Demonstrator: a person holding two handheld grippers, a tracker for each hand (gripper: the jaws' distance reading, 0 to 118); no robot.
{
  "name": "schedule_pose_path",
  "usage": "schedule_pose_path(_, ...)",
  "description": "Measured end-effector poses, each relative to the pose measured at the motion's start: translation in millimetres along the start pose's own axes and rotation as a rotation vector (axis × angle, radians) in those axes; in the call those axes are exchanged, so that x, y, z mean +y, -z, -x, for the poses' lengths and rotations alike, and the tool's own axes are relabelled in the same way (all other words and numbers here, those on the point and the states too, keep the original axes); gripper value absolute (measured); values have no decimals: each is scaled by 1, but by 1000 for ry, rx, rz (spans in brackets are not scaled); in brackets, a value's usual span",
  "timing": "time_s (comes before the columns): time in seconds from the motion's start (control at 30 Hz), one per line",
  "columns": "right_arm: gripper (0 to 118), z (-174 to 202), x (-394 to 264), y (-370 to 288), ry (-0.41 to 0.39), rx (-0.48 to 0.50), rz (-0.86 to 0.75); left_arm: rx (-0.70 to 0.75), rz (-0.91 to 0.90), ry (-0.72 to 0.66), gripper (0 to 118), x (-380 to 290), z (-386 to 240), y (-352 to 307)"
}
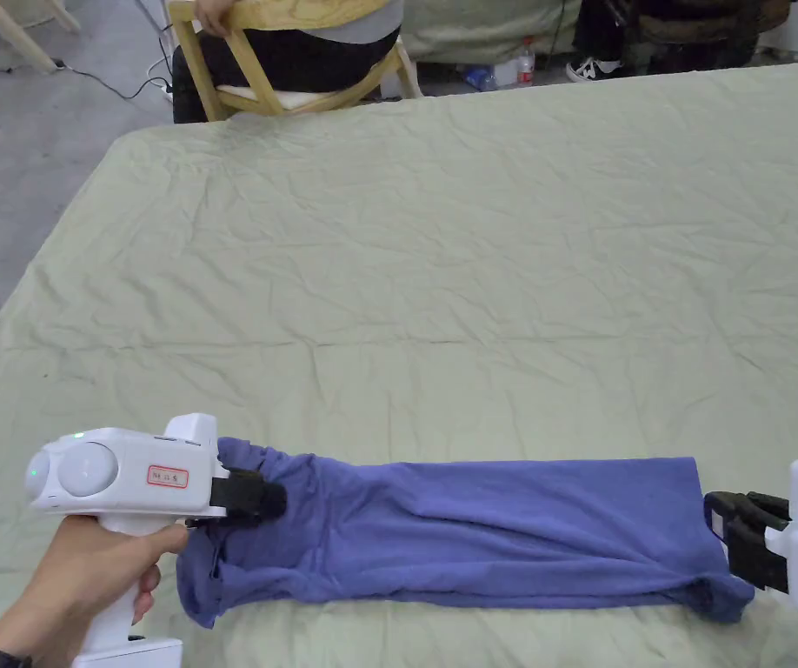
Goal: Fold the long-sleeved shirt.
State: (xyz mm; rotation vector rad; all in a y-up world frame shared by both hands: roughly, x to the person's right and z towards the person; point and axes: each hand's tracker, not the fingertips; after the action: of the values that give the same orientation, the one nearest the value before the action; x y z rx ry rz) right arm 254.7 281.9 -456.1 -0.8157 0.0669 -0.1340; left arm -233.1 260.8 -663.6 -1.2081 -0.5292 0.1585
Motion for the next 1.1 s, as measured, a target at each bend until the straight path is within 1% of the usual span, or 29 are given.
schedule_pose_path(0.1, 0, -15, -9, -5, 44, 5, -15, -25, 21, 51, 14, 12, -45, 7)
schedule_pose_path(0.17, 0, -27, -15, -7, 77, 6, -24, -80, 53, 83, 14, 18, -78, 20)
schedule_pose_path(0.3, 0, -49, -23, -12, 132, 3, -40, -127, 108, 146, 14, 32, -126, 62)
schedule_pose_path(0.47, 0, -73, -31, -21, 183, -14, -56, -207, 154, 122, 14, 45, -180, 112)
schedule_pose_path(0.53, 0, -81, -32, -24, 207, -28, -62, -193, 175, 138, 14, 50, -199, 135)
schedule_pose_path(0.63, 0, -92, -35, -29, 235, -42, -70, -173, 209, 165, 14, 55, -217, 161)
schedule_pose_path(0.67, 0, -95, -36, -30, 240, -47, -72, -177, 212, 153, 14, 56, -219, 167)
schedule_pose_path(0.7, 0, -97, -37, -31, 244, -51, -73, -180, 216, 135, 14, 58, -222, 172)
schedule_pose_path(0.83, 0, -105, -39, -32, 255, -66, -71, -172, 237, 159, 14, 56, -233, 188)
schedule_pose_path(0.97, 0, -108, -40, -30, 261, -75, -64, -157, 249, 140, 15, 51, -235, 205)
schedule_pose_path(1.0, 0, -108, -40, -29, 265, -73, -61, -133, 252, 113, 20, 50, -235, 210)
schedule_pose_path(1.07, 0, -108, -40, -27, 269, -69, -51, -142, 268, 72, 44, 48, -236, 219)
schedule_pose_path(1.1, 0, -108, -40, -27, 264, -72, -50, -188, 277, 56, 56, 46, -242, 219)
